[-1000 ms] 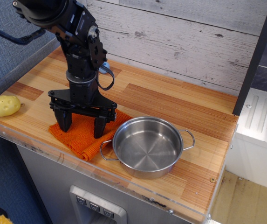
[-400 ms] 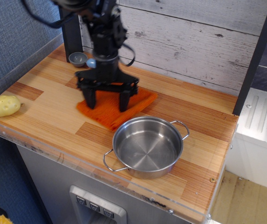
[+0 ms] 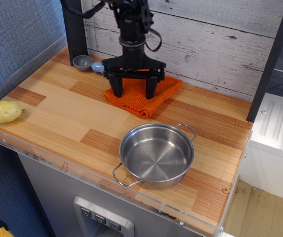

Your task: Slide the orange cloth to the back centre of the counter.

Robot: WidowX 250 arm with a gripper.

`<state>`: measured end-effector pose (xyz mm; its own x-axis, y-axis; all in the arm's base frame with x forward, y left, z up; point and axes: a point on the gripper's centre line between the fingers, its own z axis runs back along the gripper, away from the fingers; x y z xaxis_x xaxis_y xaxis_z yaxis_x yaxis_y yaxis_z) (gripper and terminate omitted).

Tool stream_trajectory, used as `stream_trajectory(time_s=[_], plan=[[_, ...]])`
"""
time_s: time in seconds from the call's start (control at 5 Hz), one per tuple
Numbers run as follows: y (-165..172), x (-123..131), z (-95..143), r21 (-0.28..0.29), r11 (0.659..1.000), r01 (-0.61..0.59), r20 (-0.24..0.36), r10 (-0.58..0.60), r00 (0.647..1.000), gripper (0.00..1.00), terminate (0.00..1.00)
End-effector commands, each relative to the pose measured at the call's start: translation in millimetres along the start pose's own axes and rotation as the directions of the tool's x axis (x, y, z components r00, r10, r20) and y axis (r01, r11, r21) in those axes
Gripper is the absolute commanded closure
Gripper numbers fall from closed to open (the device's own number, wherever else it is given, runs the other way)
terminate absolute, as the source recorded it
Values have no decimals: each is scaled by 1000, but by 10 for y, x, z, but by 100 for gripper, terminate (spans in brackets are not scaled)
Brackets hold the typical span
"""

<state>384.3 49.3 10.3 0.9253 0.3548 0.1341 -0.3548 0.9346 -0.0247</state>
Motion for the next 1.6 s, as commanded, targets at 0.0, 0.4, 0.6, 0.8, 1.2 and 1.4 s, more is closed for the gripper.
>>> stream_trajectory(time_s=[0.0, 0.4, 0.6, 0.8, 1.2, 1.4], plan=[[15, -12, 212, -8, 1000, 8, 47, -7, 999, 0, 0], [-3, -16, 488, -7, 1000, 5, 112, -4, 994, 0, 0], [-12, 14, 662, -11, 1000, -6, 154, 7, 988, 0, 0], [-2, 56, 864, -28, 999, -29, 201, 34, 979, 0, 0], [32, 62, 1005, -63, 997, -40, 206, 53, 977, 0, 0], [32, 62, 1005, -63, 997, -40, 206, 53, 977, 0, 0]])
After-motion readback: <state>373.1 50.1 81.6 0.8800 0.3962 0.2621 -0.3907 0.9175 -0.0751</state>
